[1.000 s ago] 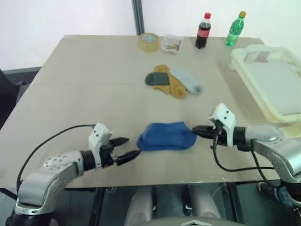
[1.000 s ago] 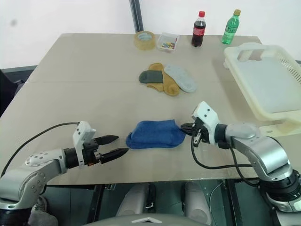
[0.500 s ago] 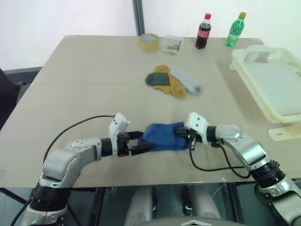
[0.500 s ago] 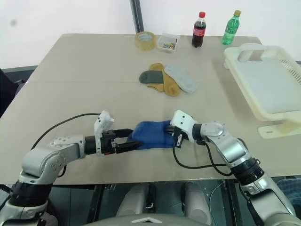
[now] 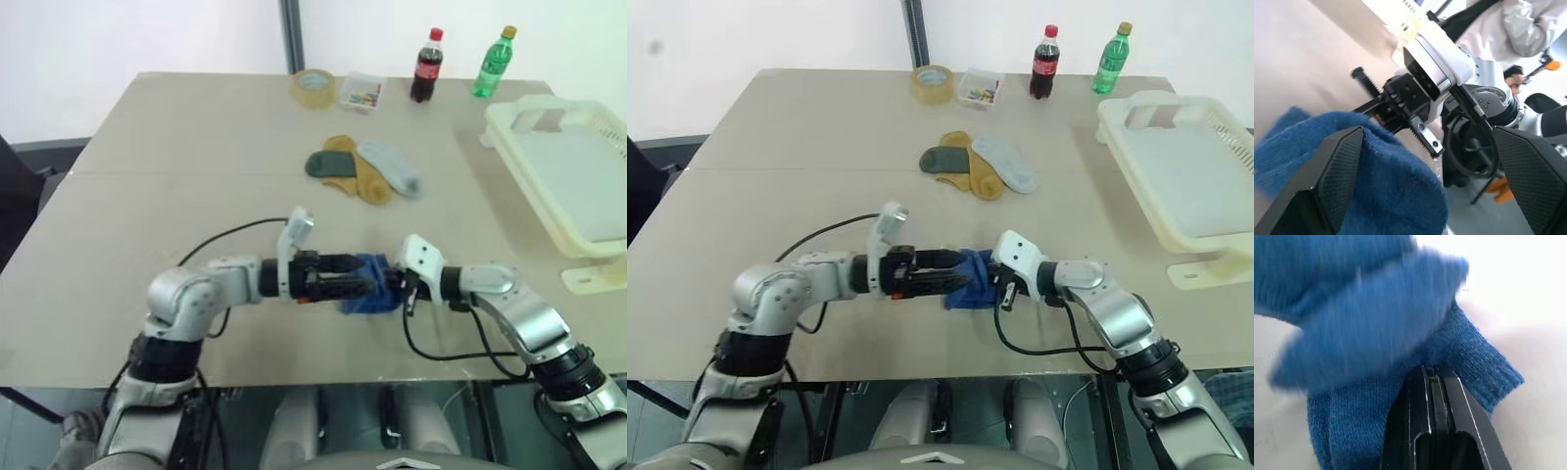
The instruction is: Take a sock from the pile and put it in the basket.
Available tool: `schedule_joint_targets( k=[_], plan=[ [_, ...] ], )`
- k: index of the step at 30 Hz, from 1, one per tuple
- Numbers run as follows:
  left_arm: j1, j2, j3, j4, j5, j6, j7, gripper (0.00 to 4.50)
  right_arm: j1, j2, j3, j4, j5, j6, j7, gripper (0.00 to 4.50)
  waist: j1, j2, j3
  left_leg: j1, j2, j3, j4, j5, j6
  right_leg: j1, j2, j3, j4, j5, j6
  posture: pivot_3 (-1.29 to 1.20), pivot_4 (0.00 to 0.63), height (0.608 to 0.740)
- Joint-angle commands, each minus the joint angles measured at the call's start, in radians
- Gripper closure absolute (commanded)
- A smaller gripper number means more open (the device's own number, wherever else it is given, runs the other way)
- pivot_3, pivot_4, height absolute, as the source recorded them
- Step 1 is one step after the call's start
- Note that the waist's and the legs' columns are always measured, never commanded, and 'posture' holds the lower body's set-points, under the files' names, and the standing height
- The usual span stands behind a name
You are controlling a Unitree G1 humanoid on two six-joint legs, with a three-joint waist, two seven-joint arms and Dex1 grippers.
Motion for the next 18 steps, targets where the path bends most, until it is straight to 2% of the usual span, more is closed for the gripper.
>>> schedule_joint_targets(
  k=[1,5,10,13,16,18],
  plan=[
    [-0.026,-0.016,-0.024,0.026,0.038,-0.039,-0.011,0.00,0.026,-0.009,-0.026,-0.026,0.006,0.024,-0.010,4.42,0.000,0.000,0.000,0.000,0.000,0.000,0.000,0.000,0.000,0.000,0.000,0.000,0.000,0.000,0.000,0.00,0.150,0.740],
    [-0.006,0.018,-0.010,0.010,0.052,-0.040,-0.018,0.00,0.036,-0.003,-0.032,-0.040,0.008,0.035,-0.023,4.42,-0.002,0.000,0.000,0.000,0.000,0.000,0.000,0.000,0.000,0.000,0.000,0.000,0.000,0.000,0.000,0.00,0.150,0.740],
    [0.073,0.164,0.086,-0.061,-0.012,0.026,-0.054,0.00,0.040,0.000,-0.030,-0.038,0.005,0.033,-0.026,4.42,-0.013,0.000,0.000,0.000,0.001,0.000,0.000,0.000,0.000,0.000,0.000,0.000,0.000,0.000,0.000,0.00,0.150,0.740],
    [0.127,0.249,0.098,-0.117,-0.059,0.066,-0.120,0.00,0.036,0.003,-0.028,-0.029,0.005,0.029,-0.023,4.42,-0.012,0.000,0.000,0.000,0.001,0.000,0.000,0.000,0.000,0.000,0.000,0.000,0.000,0.000,-0.001,0.00,0.150,0.740],
    [0.126,0.235,0.053,-0.137,-0.062,0.058,-0.132,0.00,0.032,0.004,-0.027,-0.017,0.004,0.022,-0.019,4.42,-0.006,0.000,0.000,0.000,0.001,0.000,0.000,0.000,0.000,0.000,-0.001,0.000,0.000,-0.002,-0.004,0.00,0.150,0.740],
    [0.081,0.161,0.011,-0.114,-0.051,0.049,-0.109,0.00,0.029,0.005,-0.030,-0.023,0.008,0.028,-0.019,4.42,-0.002,0.000,0.000,0.000,0.001,-0.001,0.000,0.000,0.000,0.000,-0.001,-0.001,0.000,-0.002,-0.004,0.00,0.150,0.740]
  ],
)
